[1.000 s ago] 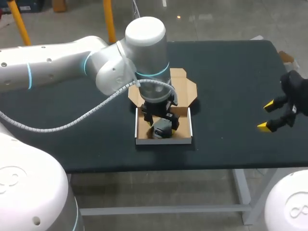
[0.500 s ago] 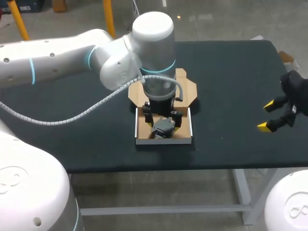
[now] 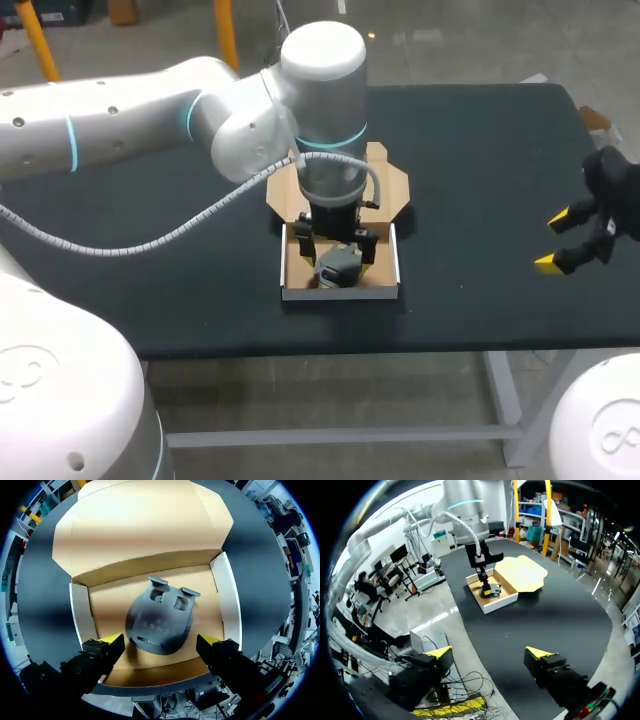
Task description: Assemble the packaging by folding the flat box into shape, placing the metal phone stand inside, and closing the box properly
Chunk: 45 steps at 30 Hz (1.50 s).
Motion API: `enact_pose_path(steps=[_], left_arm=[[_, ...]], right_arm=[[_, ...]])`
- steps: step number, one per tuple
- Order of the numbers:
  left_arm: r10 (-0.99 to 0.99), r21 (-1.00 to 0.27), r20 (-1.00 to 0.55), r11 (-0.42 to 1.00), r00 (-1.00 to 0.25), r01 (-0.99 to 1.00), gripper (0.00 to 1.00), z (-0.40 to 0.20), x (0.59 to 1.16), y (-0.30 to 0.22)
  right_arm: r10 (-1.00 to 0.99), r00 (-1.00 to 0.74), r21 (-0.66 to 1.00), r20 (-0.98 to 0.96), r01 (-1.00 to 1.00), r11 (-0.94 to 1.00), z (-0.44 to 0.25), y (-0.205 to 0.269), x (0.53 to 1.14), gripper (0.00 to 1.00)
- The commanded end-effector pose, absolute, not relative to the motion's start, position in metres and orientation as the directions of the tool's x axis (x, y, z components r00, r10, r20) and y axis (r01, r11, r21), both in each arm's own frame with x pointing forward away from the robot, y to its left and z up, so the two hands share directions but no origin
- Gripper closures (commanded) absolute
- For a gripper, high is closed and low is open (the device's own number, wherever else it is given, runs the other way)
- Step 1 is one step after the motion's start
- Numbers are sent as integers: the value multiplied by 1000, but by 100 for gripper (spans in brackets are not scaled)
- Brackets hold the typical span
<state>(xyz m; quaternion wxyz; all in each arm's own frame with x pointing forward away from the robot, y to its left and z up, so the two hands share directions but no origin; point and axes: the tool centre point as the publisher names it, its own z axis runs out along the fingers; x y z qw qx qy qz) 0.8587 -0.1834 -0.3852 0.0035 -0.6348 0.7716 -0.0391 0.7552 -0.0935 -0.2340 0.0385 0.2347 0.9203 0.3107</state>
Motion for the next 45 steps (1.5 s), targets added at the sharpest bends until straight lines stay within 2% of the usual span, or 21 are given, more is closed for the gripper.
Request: enact_pose_path(steps=[1, 18, 45], left_arm=[[-986, -48, 40, 163, -165, -985, 0, -390, 860, -185], [-998, -12, 24, 64, -64, -998, 0, -395, 835, -193], [-1000, 34, 28, 0, 1, -999, 0, -401, 787, -193]], right_arm=[[453, -888, 593, 77, 406, 695, -233, -95, 755, 0], [453, -888, 593, 77, 406, 695, -233, -95, 755, 0], [453, -888, 593, 77, 406, 695, -233, -95, 755, 0]])
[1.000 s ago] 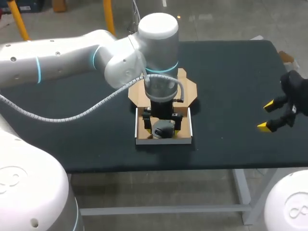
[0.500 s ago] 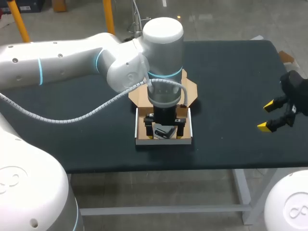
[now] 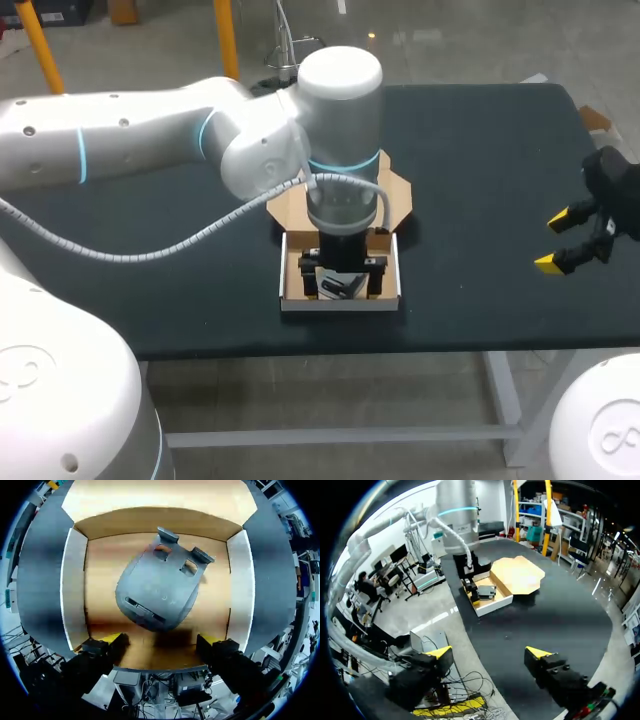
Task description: Assemble the packaging by folding the flat box into shape, placing the metal phone stand inside, and closing the box properly
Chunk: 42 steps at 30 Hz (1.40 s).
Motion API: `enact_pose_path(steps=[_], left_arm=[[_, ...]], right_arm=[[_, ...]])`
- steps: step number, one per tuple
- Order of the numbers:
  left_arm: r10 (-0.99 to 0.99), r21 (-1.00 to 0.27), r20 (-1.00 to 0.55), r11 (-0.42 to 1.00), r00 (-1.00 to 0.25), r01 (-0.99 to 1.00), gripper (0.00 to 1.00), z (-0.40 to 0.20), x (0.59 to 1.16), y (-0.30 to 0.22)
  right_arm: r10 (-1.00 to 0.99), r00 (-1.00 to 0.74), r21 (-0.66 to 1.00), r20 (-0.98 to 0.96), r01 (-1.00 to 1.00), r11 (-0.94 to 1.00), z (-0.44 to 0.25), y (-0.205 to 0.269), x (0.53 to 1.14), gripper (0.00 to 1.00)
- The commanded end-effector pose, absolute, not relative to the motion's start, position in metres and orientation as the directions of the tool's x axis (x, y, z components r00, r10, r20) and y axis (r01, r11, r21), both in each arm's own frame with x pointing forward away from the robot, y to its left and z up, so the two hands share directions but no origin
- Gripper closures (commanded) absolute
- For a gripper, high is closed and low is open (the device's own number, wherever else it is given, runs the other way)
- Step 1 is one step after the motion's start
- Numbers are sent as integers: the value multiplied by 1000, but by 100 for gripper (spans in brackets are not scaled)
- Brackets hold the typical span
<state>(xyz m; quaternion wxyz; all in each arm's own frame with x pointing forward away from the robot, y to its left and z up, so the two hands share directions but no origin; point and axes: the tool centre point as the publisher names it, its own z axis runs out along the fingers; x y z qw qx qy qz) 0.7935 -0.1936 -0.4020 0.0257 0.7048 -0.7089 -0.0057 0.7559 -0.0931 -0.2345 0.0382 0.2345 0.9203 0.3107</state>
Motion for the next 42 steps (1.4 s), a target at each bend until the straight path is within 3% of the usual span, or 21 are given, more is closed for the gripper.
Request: enact_pose_path(steps=[1, 10, 18, 28, 42], left_arm=[[-1000, 36, 28, -7, 8, -999, 0, -401, 785, -193], [-1000, 14, 28, -12, 12, -1000, 0, -401, 776, -195], [-997, -81, 68, -32, 27, -996, 0, -382, 776, -192], [-985, -237, 169, 0, -41, -971, 0, -326, 778, -169], [-965, -317, 248, 1, -84, -948, 0, -292, 801, -122]], right_arm=[[453, -888, 593, 77, 406, 695, -233, -95, 755, 0], [453, -888, 593, 77, 406, 695, -233, -95, 755, 0], [453, -888, 593, 77, 406, 695, -233, -95, 755, 0], [453, -888, 593, 77, 406, 695, -233, -95, 755, 0], [447, -891, 592, 78, 402, 699, -231, -93, 758, 0]])
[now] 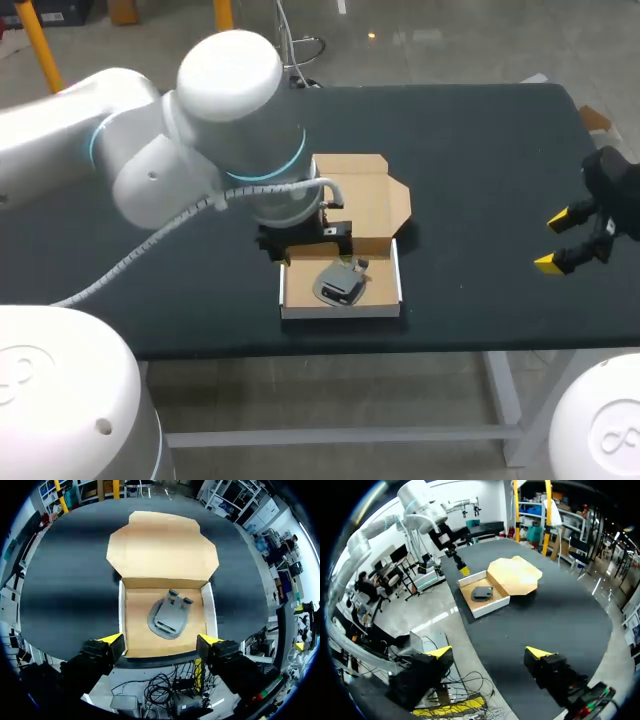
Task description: Assemble the packaging by folding the flat box into shape, placing the metal phone stand inside, and closing the box properly
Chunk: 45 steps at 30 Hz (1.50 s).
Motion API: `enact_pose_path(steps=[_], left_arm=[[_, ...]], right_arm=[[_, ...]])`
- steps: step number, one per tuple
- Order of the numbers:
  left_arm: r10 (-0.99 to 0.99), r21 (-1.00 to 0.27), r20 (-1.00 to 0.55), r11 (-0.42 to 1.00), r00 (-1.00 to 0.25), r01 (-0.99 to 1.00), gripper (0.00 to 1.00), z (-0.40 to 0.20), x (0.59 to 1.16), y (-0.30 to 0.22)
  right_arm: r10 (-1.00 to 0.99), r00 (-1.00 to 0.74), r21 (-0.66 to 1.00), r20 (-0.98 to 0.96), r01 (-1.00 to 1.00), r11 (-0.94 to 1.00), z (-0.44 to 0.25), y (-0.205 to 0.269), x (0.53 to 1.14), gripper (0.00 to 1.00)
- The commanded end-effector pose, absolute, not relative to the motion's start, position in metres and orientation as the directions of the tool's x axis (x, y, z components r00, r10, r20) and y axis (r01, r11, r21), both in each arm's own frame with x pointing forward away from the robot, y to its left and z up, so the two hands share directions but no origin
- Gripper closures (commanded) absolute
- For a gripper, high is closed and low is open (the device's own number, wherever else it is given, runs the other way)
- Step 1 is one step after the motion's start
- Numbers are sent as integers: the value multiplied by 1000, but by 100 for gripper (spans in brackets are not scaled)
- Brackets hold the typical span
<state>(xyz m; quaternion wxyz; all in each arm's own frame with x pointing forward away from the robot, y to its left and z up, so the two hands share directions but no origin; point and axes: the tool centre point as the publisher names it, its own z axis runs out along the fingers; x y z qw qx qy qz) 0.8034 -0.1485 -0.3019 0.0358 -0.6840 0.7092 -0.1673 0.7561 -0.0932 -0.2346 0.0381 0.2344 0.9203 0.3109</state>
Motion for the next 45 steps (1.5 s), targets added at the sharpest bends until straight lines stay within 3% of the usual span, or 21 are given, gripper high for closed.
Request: enact_pose_path(steps=[1, 15, 27, 45], left_arm=[[-962, -318, 257, 3, -89, -948, 0, -290, 803, -119], [-897, -350, 366, 114, -248, -930, 0, -289, 832, -78], [-794, -473, 413, 232, -446, -850, 0, -288, 857, -59], [-752, -480, 470, 221, -462, -849, 0, -288, 861, -52]], right_arm=[[444, -893, 584, 80, 402, 705, -228, -91, 762, 0], [352, -925, 498, 140, 373, 783, -201, -67, 803, 0], [314, -929, 434, 196, 369, 822, -190, -53, 824, 0], [303, -946, 384, 117, 324, 865, -175, -36, 849, 0]])
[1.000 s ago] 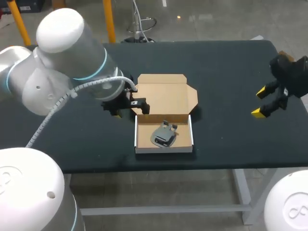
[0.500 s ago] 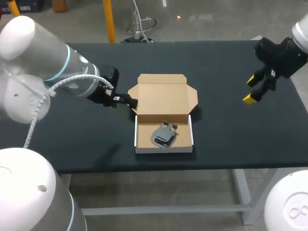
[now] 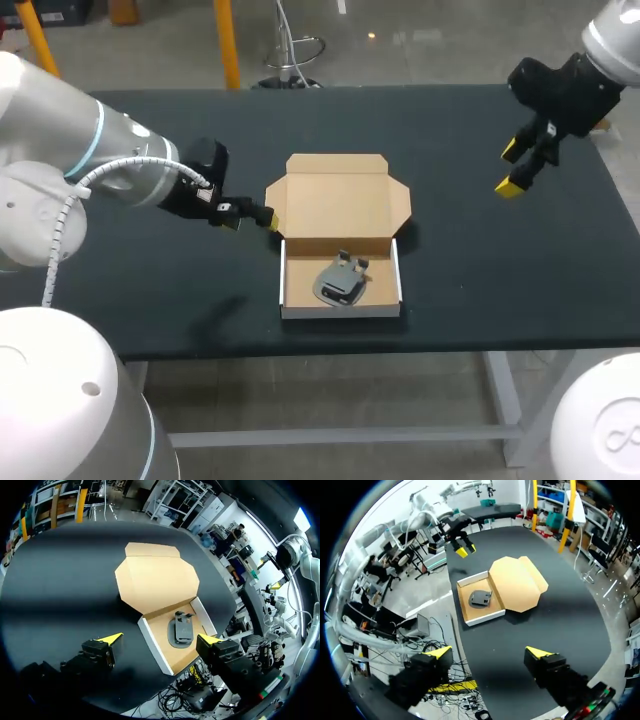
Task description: Assemble the packaging by folding the flat box into shape, placing the metal phone stand inside, and closing the box properly
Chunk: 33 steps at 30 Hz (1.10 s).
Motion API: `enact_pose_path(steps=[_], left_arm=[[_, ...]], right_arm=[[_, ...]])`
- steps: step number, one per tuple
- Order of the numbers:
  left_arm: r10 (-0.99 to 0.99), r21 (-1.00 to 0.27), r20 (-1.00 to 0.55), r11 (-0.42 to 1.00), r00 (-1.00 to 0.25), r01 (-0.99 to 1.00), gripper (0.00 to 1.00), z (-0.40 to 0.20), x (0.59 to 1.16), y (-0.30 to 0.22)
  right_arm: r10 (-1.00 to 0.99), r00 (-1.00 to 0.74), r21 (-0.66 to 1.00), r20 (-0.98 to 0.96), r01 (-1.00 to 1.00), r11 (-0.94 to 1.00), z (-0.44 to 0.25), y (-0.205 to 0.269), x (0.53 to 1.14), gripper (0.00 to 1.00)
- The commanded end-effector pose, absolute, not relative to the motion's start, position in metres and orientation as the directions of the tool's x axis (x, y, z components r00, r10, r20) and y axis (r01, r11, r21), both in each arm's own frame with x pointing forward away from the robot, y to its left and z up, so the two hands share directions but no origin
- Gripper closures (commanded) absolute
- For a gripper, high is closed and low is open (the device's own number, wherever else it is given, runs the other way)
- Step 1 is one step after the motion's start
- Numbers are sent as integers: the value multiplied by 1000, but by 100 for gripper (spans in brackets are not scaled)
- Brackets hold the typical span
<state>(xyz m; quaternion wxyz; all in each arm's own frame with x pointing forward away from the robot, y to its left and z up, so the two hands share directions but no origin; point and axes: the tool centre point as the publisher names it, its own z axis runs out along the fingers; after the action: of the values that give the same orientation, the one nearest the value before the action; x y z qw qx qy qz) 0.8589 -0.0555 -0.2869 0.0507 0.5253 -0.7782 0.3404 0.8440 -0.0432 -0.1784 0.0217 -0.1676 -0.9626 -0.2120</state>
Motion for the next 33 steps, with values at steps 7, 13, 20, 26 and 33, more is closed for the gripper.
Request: enact_pose_path(steps=[7, 13, 20, 26, 33], left_arm=[[-593, -484, 603, 261, -534, -835, 0, -291, 875, -40], [-495, -528, 615, 321, -614, -787, 0, -297, 891, -36], [-450, -555, 616, 334, -646, -762, 0, -308, 920, -34], [-417, -610, 577, 352, -703, -710, 0, -315, 934, -34], [-377, -650, 557, 358, -740, -671, 0, -321, 950, -34]], right_arm=[[286, -952, 365, 108, 305, 880, -171, -28, 856, 0], [276, -955, 344, 111, 298, 890, -169, -24, 862, 0], [254, -961, 325, 112, 277, 904, -165, -16, 869, 0], [233, -967, 310, 104, 254, 916, -162, -10, 874, 0], [193, -979, 301, 60, 202, 932, -161, -2, 882, 0]])
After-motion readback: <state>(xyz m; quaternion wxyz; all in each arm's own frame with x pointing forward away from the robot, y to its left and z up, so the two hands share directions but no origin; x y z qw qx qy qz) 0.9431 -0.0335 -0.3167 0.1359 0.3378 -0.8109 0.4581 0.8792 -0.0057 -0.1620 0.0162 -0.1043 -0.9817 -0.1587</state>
